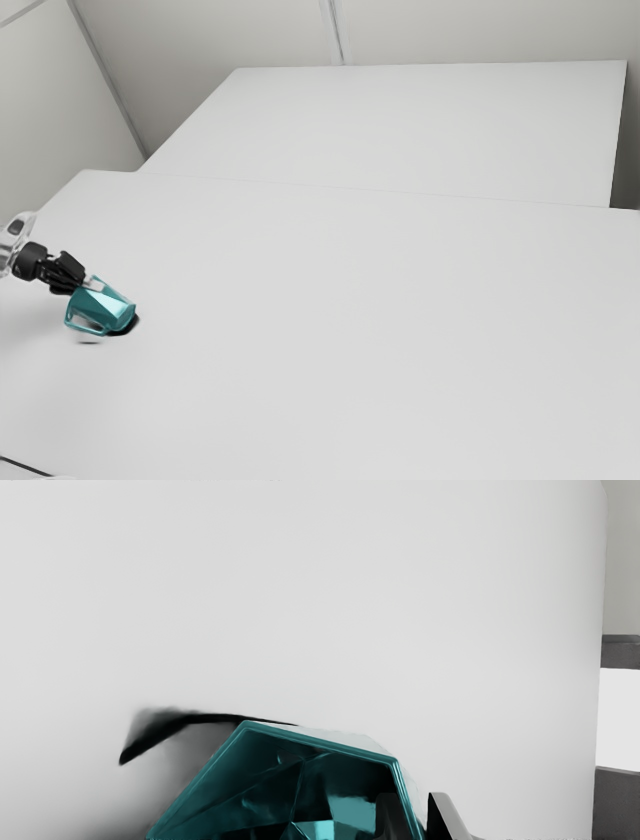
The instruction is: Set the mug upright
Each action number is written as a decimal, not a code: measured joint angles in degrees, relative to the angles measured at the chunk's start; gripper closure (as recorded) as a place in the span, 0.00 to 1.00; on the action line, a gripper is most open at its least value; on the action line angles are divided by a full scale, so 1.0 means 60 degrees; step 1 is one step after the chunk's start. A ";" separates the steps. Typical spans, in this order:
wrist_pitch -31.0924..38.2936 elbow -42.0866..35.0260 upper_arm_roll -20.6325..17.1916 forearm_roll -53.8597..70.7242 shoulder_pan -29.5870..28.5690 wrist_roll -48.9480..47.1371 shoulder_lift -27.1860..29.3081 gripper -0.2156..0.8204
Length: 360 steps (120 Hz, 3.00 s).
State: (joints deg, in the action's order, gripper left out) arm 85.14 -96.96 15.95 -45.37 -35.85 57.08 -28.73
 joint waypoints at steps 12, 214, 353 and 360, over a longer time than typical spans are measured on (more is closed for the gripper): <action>-0.0165 -0.0021 -0.0115 0.0007 -0.0001 0.0039 0.0224 0.93; 0.6853 -0.4133 -0.3064 0.6728 0.4043 -0.6926 0.4136 0.97; 0.4543 0.0030 -0.3409 0.6987 0.4424 -0.8253 0.3181 0.25; 0.4087 0.0685 -0.3407 0.7125 0.4421 -0.8220 0.2961 0.24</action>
State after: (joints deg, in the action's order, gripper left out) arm 109.66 -92.86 -4.49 -2.62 -9.32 7.76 -10.96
